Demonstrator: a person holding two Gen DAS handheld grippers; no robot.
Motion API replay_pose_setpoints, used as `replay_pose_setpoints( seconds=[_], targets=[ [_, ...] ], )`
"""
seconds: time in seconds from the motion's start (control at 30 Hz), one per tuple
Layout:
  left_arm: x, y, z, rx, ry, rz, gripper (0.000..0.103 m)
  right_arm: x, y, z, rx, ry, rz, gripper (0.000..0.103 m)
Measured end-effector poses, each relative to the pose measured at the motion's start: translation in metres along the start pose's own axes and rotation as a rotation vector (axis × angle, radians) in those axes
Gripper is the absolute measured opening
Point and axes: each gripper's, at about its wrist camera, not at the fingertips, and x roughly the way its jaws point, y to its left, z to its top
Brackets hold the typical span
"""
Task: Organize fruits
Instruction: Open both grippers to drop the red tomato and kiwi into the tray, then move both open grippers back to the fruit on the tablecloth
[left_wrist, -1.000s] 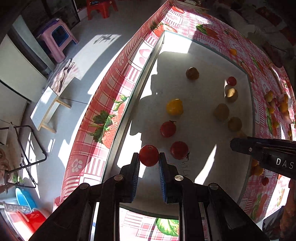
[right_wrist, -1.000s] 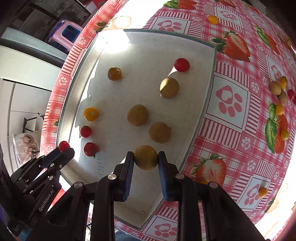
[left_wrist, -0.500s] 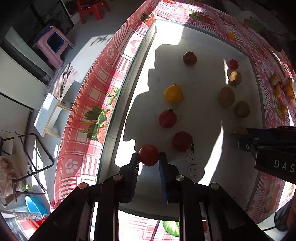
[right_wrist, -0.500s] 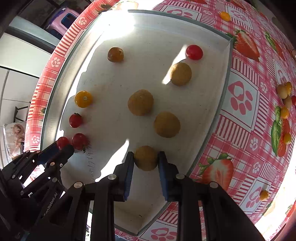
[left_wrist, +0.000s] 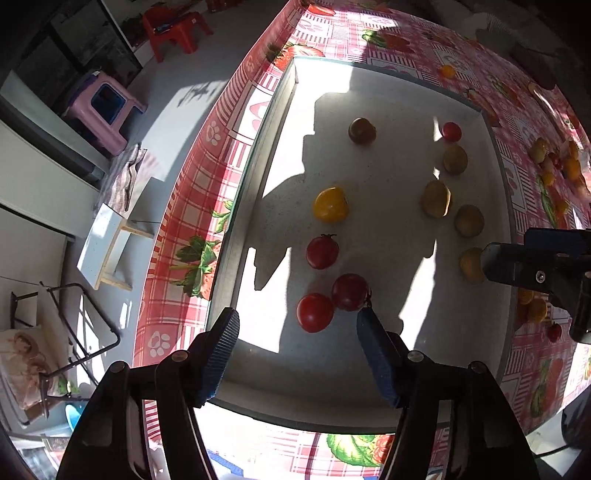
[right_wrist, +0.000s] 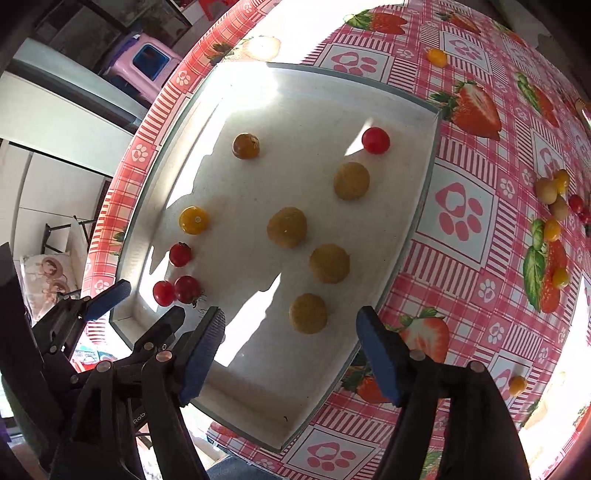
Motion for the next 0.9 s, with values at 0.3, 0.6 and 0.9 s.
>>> replay_pose_setpoints(
  seconds=[0.3,0.6,0.9],
  targets=[
    [-0.023,-0.049,0.033,0.126,-0.054,-0.028,0.067,-0.034,-0.082,-0.024,0.175,-0.05,-0.029,0.078],
    [-0.038,-0.141,0.064,0.283,-0.084,-0.125,0.067,-0.055,-0.187,-0.075,0.398,-0.058,-0.115,0.078],
    [-0.024,-0.204,0.069,0.374,-0.039,-0.155,0.067,-0.057,-0.237,-0.121,0.512,-0.034,-0.138,0.078]
  ],
)
